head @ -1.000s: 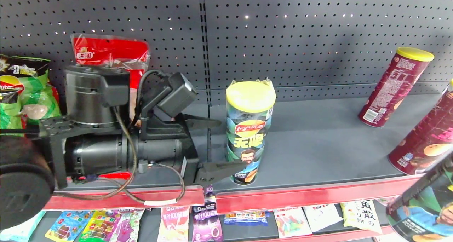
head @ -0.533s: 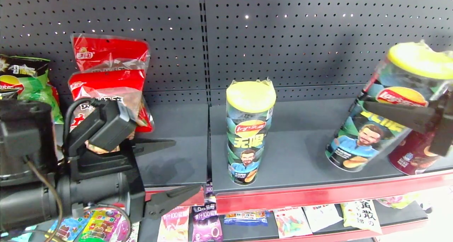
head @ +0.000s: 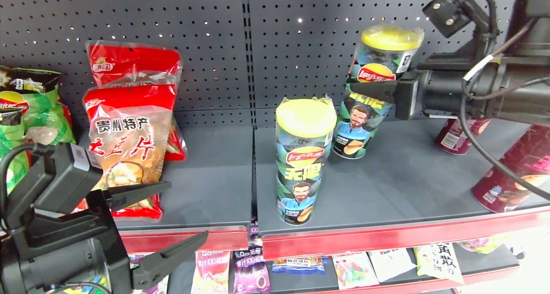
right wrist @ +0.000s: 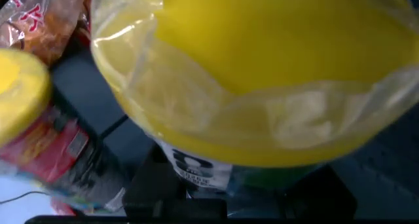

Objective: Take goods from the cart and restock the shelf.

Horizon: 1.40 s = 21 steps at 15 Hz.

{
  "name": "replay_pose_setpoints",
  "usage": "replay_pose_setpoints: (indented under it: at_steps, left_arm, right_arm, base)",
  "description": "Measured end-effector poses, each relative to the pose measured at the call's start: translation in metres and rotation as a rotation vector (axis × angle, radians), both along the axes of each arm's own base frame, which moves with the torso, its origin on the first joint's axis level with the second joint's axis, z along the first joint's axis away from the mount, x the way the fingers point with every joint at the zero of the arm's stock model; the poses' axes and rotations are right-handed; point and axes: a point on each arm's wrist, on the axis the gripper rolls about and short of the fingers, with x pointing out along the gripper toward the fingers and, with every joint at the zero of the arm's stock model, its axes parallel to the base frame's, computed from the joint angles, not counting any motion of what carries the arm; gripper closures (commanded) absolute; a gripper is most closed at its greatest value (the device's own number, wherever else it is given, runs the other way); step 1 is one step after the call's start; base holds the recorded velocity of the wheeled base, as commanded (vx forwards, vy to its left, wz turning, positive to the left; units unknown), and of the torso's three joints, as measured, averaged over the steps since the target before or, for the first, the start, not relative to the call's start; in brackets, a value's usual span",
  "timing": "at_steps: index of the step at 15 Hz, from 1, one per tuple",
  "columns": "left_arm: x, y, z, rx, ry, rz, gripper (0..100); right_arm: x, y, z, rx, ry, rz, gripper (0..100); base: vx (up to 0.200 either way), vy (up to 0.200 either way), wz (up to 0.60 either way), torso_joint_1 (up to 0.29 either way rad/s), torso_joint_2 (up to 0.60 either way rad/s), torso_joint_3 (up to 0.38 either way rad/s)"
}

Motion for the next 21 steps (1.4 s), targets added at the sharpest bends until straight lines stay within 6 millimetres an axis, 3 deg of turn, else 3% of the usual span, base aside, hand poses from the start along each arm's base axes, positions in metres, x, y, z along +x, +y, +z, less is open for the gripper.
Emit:
replay_pose_setpoints:
  at_steps: [5,9,14,20,21]
  left_arm:
    - [-0.002,0.003,0.001,-0.011,-0.003,0.043,0]
    - [-0.003,0.003,0.001,-0.01,-0.004,0.047,0]
    - [-0.003,0.003,0.002,-0.011,-0.007,0.048,0]
    - [-0.003,0.003,0.001,-0.01,-0.005,0.048,0]
    - [-0.003,0.003,0.001,-0.01,-0.005,0.049,0]
  right_arm:
    - [0.039,0.034,-0.011,-0.008,0.023,0.04,100]
    - [0.054,0.051,-0.027,-0.02,0.065,0.062,100]
    - [0.072,0.068,-0.03,0.003,0.066,0.073,100]
    - [0.084,0.078,-0.044,-0.009,0.089,0.079,100]
    - [0.084,0.079,-0.045,-0.01,0.09,0.079,0]
  base:
    - [0.0,0.0,0.0,0.0,0.0,0.0]
    - [0.0,0.0,0.0,0.0,0.0,0.0]
    - [0.0,0.0,0.0,0.0,0.0,0.0]
    - [0.0,0.0,0.0,0.0,0.0,0.0]
    - [0.0,0.0,0.0,0.0,0.0,0.0]
